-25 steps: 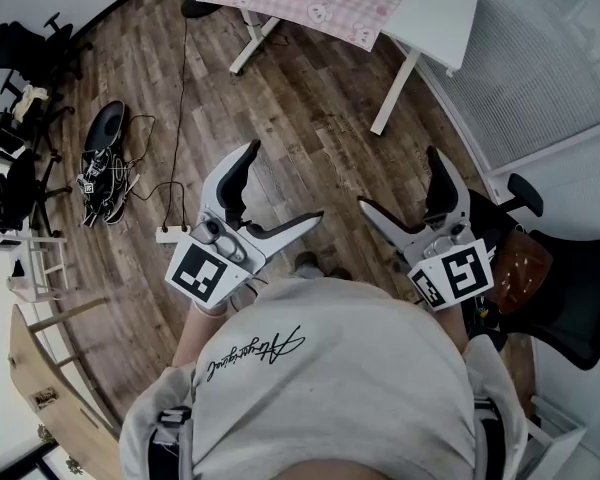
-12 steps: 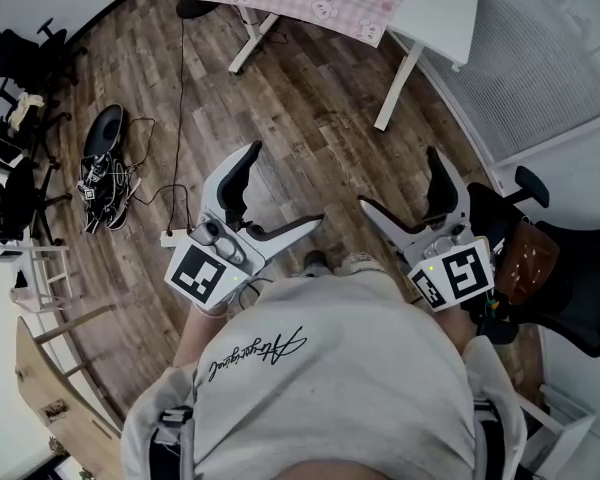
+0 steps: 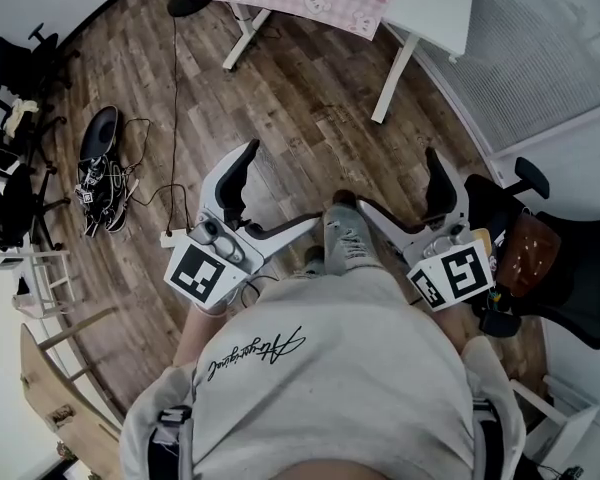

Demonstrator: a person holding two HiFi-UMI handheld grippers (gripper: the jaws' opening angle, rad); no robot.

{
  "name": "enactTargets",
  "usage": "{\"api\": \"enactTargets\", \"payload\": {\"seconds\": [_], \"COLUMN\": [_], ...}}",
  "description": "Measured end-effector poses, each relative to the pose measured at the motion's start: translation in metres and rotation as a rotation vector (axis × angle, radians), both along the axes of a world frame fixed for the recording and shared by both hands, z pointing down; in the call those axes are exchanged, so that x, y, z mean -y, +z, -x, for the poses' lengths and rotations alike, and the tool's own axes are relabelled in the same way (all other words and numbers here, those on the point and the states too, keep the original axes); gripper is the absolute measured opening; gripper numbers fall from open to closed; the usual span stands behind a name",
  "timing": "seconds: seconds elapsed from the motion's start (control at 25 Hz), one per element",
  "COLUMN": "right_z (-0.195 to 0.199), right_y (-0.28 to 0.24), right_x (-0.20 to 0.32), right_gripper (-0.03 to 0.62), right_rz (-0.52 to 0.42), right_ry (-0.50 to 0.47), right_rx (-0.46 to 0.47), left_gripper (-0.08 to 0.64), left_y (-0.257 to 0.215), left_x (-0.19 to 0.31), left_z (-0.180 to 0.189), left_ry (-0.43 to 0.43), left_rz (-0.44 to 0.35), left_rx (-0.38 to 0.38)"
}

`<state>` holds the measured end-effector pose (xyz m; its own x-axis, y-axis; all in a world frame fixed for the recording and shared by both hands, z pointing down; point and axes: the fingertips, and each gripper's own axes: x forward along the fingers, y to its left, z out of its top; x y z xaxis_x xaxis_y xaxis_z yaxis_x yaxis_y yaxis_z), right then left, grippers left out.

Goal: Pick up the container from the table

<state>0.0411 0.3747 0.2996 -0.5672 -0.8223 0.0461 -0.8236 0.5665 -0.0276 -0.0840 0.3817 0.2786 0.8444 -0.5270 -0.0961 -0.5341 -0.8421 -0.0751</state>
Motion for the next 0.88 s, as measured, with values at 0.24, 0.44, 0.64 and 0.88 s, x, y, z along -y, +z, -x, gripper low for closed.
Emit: {"api": "enactTargets", "payload": {"seconds": [0.24,0.44,0.64,0.88], "right_z": [-0.001,-0.006,-0.014,-0.023], "right_y": [0.003,-0.005,-0.009,-0.016], "right_x": [0.024,0.054,0.09,0.132], "right_gripper": [0.517,0.517,0.515,0.514], "right_rz": [0.001,-0.021,-0.026,-0.035], "right_ry": [-0.025,-0.047,-0.064,-0.082], "right_rx": [0.007,0.007,0.007,0.012], "left_gripper": [0.479,0.479,0.479,0.479], "left_y": [0.001,-0.005,-0.008,-0.014], "left_x": [0.02,0.047,0.078,0.121], "left_z": [-0.002,-0.01,-0.016,-0.027], "left_ry": [-0.021,-0.039,-0.053,-0.057], "left_rz": [0.0,-0.02,-0.022,-0.033], "left_rx": [0.014,0.016,0.013,0.003]}}
